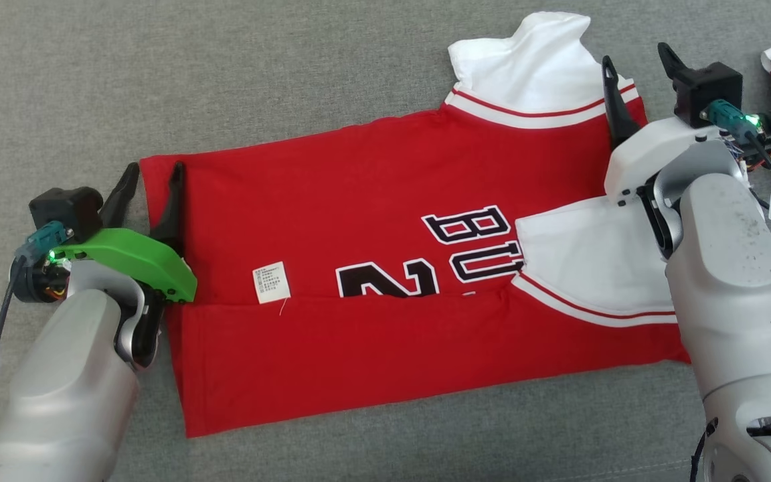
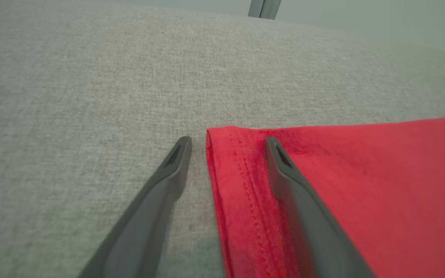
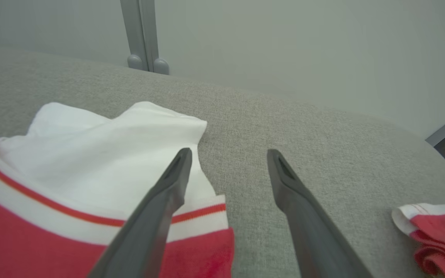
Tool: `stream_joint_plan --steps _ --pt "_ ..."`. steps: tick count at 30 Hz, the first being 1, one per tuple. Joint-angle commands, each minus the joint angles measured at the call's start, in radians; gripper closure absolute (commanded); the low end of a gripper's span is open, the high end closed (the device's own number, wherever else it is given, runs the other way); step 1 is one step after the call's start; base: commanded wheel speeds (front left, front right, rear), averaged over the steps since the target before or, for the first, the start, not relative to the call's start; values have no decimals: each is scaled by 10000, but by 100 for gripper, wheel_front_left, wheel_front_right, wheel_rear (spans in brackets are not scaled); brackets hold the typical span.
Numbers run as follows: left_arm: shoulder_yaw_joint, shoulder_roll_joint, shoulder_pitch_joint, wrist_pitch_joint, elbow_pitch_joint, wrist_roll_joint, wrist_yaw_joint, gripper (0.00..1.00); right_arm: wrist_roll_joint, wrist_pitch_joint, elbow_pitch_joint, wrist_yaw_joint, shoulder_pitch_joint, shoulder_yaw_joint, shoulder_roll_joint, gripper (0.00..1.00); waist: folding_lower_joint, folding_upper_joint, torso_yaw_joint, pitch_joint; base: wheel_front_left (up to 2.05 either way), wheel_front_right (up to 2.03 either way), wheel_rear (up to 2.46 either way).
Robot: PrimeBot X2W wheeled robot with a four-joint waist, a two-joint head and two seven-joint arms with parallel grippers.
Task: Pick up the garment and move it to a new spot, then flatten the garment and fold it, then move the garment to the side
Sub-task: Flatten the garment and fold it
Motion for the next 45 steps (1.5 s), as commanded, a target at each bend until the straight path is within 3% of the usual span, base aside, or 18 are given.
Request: stream_joint_plan --steps 1,12,20,21,22,23,24,32,40,45 --pt "-302 -117 66 119 141 35 -28 100 -246 197 218 -17 -292 -62 -16 0 -1 0 186 117 0 0 0" --pt "-1090 -263 -227 105 -940 -336 -28 100 -1351 1954 1866 -17 -2334 -1264 -125 0 -1 0 1123 678 0 0 0" --pt "-1145 -257 -156 99 -1312 -390 -28 100 -1835 2460 2693 -10 -2663 -1657 -112 0 -1 0 1359 919 0 0 0" --pt "-1173 -258 -131 101 -1325 -406 -28 100 -1884 2464 2815 -10 -2656 -1648 -110 6 -1 0 1365 924 0 0 0" --pt "-1194 -250 -115 101 -1338 -418 -28 100 -1961 2474 2922 -10 -2670 -1618 -122 38 -1 0 1366 923 0 0 0" --pt "-1203 -238 -111 101 -1356 -416 -28 100 -1999 2478 2980 -10 -2681 -1616 -155 58 -1 0 1365 923 0 0 0" --pt "-1217 -226 -118 101 -1379 -409 -28 100 -2042 2464 3035 -10 -2696 -1622 -177 100 -1 0 1365 927 0 0 0" --pt "-1020 -227 -262 98 -1619 -258 -28 100 -2502 1741 2664 -19 -2965 -1873 -448 100 -1 0 1395 880 0 0 0" --pt "269 -362 34 63 -2623 547 -27 100 -3042 -77 1624 -19 -2769 -2775 -260 100 -1 0 1234 409 0 0 0" --pt "880 -524 422 63 -3186 1177 -27 100 -2683 -463 1049 -19 -2573 -2988 -98 100 -1 0 1014 -57 0 0 0"
